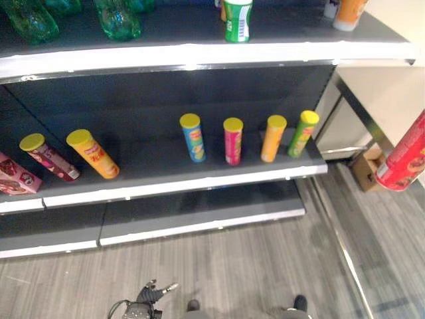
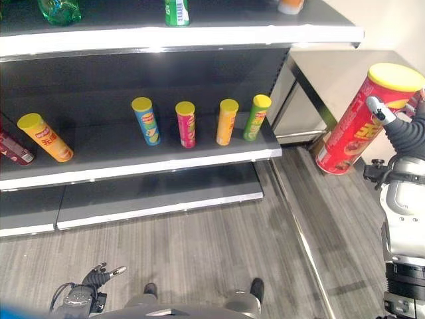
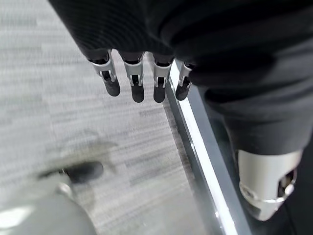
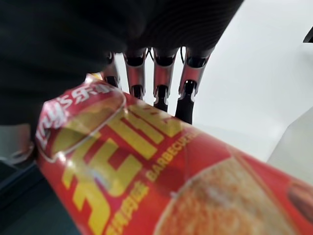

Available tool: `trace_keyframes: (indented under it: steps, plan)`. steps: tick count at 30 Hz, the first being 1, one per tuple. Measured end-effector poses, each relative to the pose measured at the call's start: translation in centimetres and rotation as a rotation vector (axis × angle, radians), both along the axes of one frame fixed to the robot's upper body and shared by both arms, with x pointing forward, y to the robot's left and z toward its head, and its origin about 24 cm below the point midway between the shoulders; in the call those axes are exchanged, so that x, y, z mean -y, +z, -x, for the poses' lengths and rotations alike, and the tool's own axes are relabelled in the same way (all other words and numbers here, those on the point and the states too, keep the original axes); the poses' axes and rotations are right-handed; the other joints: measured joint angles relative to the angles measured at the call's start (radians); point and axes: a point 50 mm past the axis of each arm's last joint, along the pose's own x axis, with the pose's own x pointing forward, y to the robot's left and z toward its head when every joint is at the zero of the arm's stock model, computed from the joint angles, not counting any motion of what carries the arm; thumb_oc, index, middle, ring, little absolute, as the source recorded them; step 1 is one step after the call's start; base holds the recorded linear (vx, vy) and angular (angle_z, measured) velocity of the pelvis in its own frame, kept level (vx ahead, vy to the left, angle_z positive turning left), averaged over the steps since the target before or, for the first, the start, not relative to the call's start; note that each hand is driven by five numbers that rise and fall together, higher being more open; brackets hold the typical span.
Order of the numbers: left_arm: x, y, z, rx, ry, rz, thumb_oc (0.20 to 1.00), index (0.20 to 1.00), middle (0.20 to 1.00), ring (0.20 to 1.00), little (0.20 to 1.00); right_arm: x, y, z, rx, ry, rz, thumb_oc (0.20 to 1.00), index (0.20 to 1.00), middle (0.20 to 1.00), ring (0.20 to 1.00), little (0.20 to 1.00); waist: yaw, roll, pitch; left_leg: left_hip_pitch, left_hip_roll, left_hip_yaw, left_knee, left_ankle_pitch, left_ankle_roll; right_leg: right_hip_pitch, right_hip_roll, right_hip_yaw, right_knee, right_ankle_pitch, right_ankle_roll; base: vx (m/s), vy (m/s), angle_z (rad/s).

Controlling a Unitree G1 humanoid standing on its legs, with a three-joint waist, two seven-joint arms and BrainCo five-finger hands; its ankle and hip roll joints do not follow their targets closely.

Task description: Put the goods on the table back onto the shelves and tidy them up.

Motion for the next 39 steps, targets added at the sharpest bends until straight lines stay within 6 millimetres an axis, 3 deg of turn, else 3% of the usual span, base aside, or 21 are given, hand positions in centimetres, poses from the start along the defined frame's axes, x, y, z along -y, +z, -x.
trace_keyframes:
  steps: [1, 3, 4, 5, 8, 10, 13, 15, 17, 18, 21, 23, 24, 25, 26, 28, 30, 31, 33, 34, 39]
  plan:
    - [0.1, 0.1, -0.3, 0.004, -0.004, 0.0, 1.0, 1.0, 1.0, 1.0, 1.0, -0.1, -0.1, -0.1, -0.003, -0.004, -0.001, 0.2, 0.2, 0.2, 0.2, 0.2, -0.007, 0.001, 0.0, -0.036, -0.018, 0.004, 0.039, -0.015, 0.024, -0.024, -0.01, 0.014, 0.004, 0.037, -0.044, -0.11, 0.384, -0.16]
    - [0.3, -0.1, -0.2, 0.009, 0.018, 0.01, 1.0, 1.0, 1.0, 1.0, 1.0, -0.5, -0.9, -0.4, -0.021, -0.001, -0.017, 0.2, 0.2, 0.2, 0.2, 0.2, -0.006, 0.012, -0.002, -0.041, -0.033, 0.033, 0.021, -0.015, 0.06, -0.079, -0.02, 0.046, 0.025, 0.094, -0.035, -0.03, 0.242, -0.27]
    - [0.3, 0.1, -0.8, 0.021, 0.008, 0.008, 1.0, 1.0, 1.0, 1.0, 1.0, -0.5, -1.3, -0.4, -0.052, 0.006, -0.009, 0.2, 0.2, 0.2, 0.2, 0.2, -0.009, 0.02, 0.004, -0.035, -0.033, 0.025, 0.017, -0.007, 0.072, -0.094, 0.005, 0.077, 0.074, 0.027, 0.012, -0.02, 0.168, -0.05]
    - [0.1, 0.3, -1.0, 0.026, 0.008, 0.003, 1.0, 1.0, 1.0, 1.0, 1.0, -0.6, -1.8, -0.4, -0.076, 0.009, -0.007, 0.2, 0.2, 0.2, 0.2, 0.2, -0.011, 0.038, 0.011, -0.031, -0.008, 0.01, -0.011, 0.013, 0.081, -0.118, 0.102, 0.164, 0.177, -0.176, 0.014, 0.01, 0.183, 0.12]
    - [-0.3, 0.4, -0.8, 0.026, 0.018, -0.004, 1.0, 1.0, 1.0, 1.0, 1.0, -0.7, -1.5, -0.4, -0.062, 0.015, -0.005, 0.2, 0.2, 0.2, 0.2, 0.2, -0.032, 0.036, 0.012, -0.011, -0.01, -0.009, -0.088, 0.083, 0.064, -0.081, 0.264, 0.212, 0.153, -0.362, 0.027, 0.04, 0.088, 0.22]
    - [0.5, -0.4, 0.3, -0.012, 0.015, 0.022, 1.0, 1.0, 1.0, 1.0, 1.0, -0.8, -1.3, -0.6, -0.074, 0.028, 0.008, 0.2, 0.2, 0.2, 0.2, 0.2, -0.044, 0.056, 0.014, 0.009, -0.002, -0.031, -0.111, 0.097, 0.063, -0.03, 0.297, 0.242, 0.101, -0.359, 0.035, 0.06, 0.044, 0.38]
    - [1.5, -1.3, 2.1, -0.076, 0.008, 0.05, 1.0, 1.0, 1.0, 1.0, 1.0, -3.0, -1.7, -1.1, -0.119, 0.141, 0.054, 0.2, 0.2, 0.2, 0.2, 0.2, -0.052, 0.077, 0.012, 0.028, 0.046, -0.067, -0.131, 0.111, 0.06, -0.035, 0.381, 0.325, 0.172, -0.424, -0.009, 0.07, 0.007, 0.3]
    - [3.0, -1.9, 2.7, -0.092, -0.011, 0.09, 1.0, 1.0, 1.0, 1.0, 1.0, -4.3, -1.1, -1.2, -0.11, 0.211, 0.092, 0.2, 0.2, 0.2, 0.2, 0.2, -0.051, 0.099, 0.009, 0.018, 0.049, -0.093, -0.104, 0.125, 0.077, -0.006, 0.391, 0.315, 0.14, -0.414, -0.02, 0.09, -0.103, 0.21]
    - [4.2, -1.8, 1.9, -0.047, -0.014, 0.12, 1.0, 1.0, 1.0, 1.0, 1.0, -5.7, -1.0, -1.4, -0.128, 0.284, 0.132, 0.2, 0.2, 0.2, 0.2, 0.2, -0.051, 0.11, 0.015, -0.07, 0.04, -0.094, 0.026, 0.139, 0.029, -0.013, 0.391, 0.303, 0.168, -0.428, -0.031, 0.01, -0.057, 0.43]
    - [4.1, -1.3, 0.4, -0.005, -0.024, 0.117, 1.0, 1.0, 1.0, 1.0, 1.0, -6.3, -1.4, -1.7, -0.145, 0.316, 0.137, 0.2, 0.2, 0.2, 0.2, 0.2, -0.059, 0.093, 0.022, -0.133, 0.026, -0.092, 0.11, 0.156, 0.003, -0.046, 0.406, 0.303, 0.217, -0.457, -0.061, 0.02, 0.055, 0.84]
    - [4.7, -0.8, -1.4, 0.042, -0.046, 0.125, 1.0, 1.0, 1.0, 1.0, 1.0, -7.6, -1.9, -2.1, -0.225, 0.393, 0.222, 0.2, 0.2, 0.2, 0.2, 0.2, -0.005, 0.071, 0.046, -0.143, -0.001, -0.084, 0.122, 0.245, -0.022, -0.012, 0.37, 0.289, 0.199, -0.457, -0.091, 0.12, 0.135, 0.42]
    - [4.2, -1.2, -0.1, -0.002, -0.023, 0.113, 1.0, 1.0, 1.0, 1.0, 1.0, -8.5, -1.7, -2.5, -0.208, 0.416, 0.237, 0.2, 0.2, 0.2, 0.2, 0.2, -0.003, 0.079, 0.047, -0.126, 0.022, -0.101, 0.056, 0.225, -0.029, 0.009, 0.354, 0.282, 0.163, -0.445, -0.11, 0.12, 0.143, 0.11]
    - [4.1, -1.5, 0.5, -0.018, 0.0, 0.113, 1.0, 1.0, 1.0, 1.0, 1.0, -9.1, -1.3, -2.6, -0.201, 0.443, 0.265, 0.2, 0.2, 0.2, 0.2, 0.2, -0.009, 0.081, 0.047, -0.117, 0.045, -0.114, -0.023, 0.214, -0.019, 0.005, 0.344, 0.278, 0.127, -0.417, -0.083, 0.37, 0.36, 0.08]
    - [4.9, -1.8, 1.2, -0.03, 0.023, 0.141, 1.0, 1.0, 1.0, 1.0, 1.0, -8.7, -1.2, -2.8, -0.212, 0.422, 0.28, 0.2, 0.2, 0.2, 0.2, 0.2, -0.004, 0.114, 0.045, -0.11, 0.095, -0.145, -0.046, 0.234, 0.007, 0.013, 0.345, 0.285, 0.107, -0.407, -0.072, 0.37, 0.362, 0.14]
    - [4.8, -1.9, 1.4, -0.033, 0.038, 0.146, 1.0, 1.0, 1.0, 1.0, 1.0, -8.6, -1.4, -2.8, -0.212, 0.419, 0.266, 0.2, 0.2, 0.2, 0.2, 0.2, -0.009, 0.116, 0.044, -0.108, 0.115, -0.147, -0.099, 0.229, 0.0, 0.029, 0.34, 0.288, 0.079, -0.403, -0.064, 0.35, 0.358, 0.22]
    - [4.4, -1.7, 0.8, -0.024, 0.055, 0.138, 1.0, 1.0, 1.0, 1.0, 1.0, -8.5, -1.8, -2.8, -0.225, 0.411, 0.246, 0.2, 0.2, 0.2, 0.2, 0.2, -0.007, 0.094, 0.055, -0.115, 0.105, -0.171, -0.186, 0.219, -0.012, 0.045, 0.304, 0.297, 0.037, -0.396, -0.043, 0.17, 0.222, 0.18]
    - [4.7, -1.8, 0.9, -0.023, 0.054, 0.145, 1.0, 1.0, 1.0, 1.0, 1.0, -8.4, -2.0, -2.8, -0.24, 0.408, 0.246, 0.2, 0.2, 0.2, 0.2, 0.2, -0.002, 0.111, 0.056, -0.11, 0.131, -0.161, -0.207, 0.229, -0.008, 0.092, 0.281, 0.294, -0.015, -0.391, 0.041, 0.24, 0.393, -0.06]
    - [3.6, -1.5, 0.9, -0.019, 0.053, 0.115, 1.0, 1.0, 1.0, 1.0, 1.0, -8.8, -3.0, -2.8, -0.25, 0.422, 0.199, 0.2, 0.2, 0.2, 0.2, 0.2, 0.003, 0.063, 0.062, -0.1, 0.082, -0.137, -0.196, 0.254, -0.031, 0.106, 0.233, 0.297, -0.023, -0.384, 0.048, 0.37, 0.689, 0.01]
    - [2.3, -0.7, -0.4, 0.004, 0.002, 0.064, 1.0, 1.0, 1.0, 1.0, 1.0, -9.5, -3.5, -2.1, -0.263, 0.444, 0.209, 0.2, 0.2, 0.2, 0.2, 0.2, 0.03, 0.015, 0.081, -0.121, 0.011, -0.125, -0.098, 0.188, 0.009, 0.116, 0.175, 0.317, -0.001, -0.343, 0.028, 0.27, 0.619, -0.03]
    - [2.2, -0.6, -0.6, 0.009, 0.004, 0.064, 1.0, 1.0, 1.0, 1.0, 1.0, -10.0, -3.6, -2.0, -0.244, 0.45, 0.198, 0.2, 0.2, 0.2, 0.2, 0.2, 0.029, 0.018, 0.079, -0.12, -0.012, -0.113, -0.054, 0.16, 0.031, 0.12, 0.156, 0.335, 0.011, -0.301, 0.005, 0.18, 0.515, -0.12]
    - [1.2, 0.4, -2.3, 0.041, -0.049, 0.01, 1.0, 1.0, 1.0, 1.0, 1.0, -11.7, -2.3, -2.8, -0.172, 0.503, 0.181, 0.2, 0.2, 0.2, 0.2, 0.2, 0.029, 0.032, 0.069, -0.108, -0.09, -0.019, -0.019, 0.099, 0.123, 0.049, 0.081, 0.365, 0.063, -0.1, 0.003, 0.11, 0.398, -0.35]
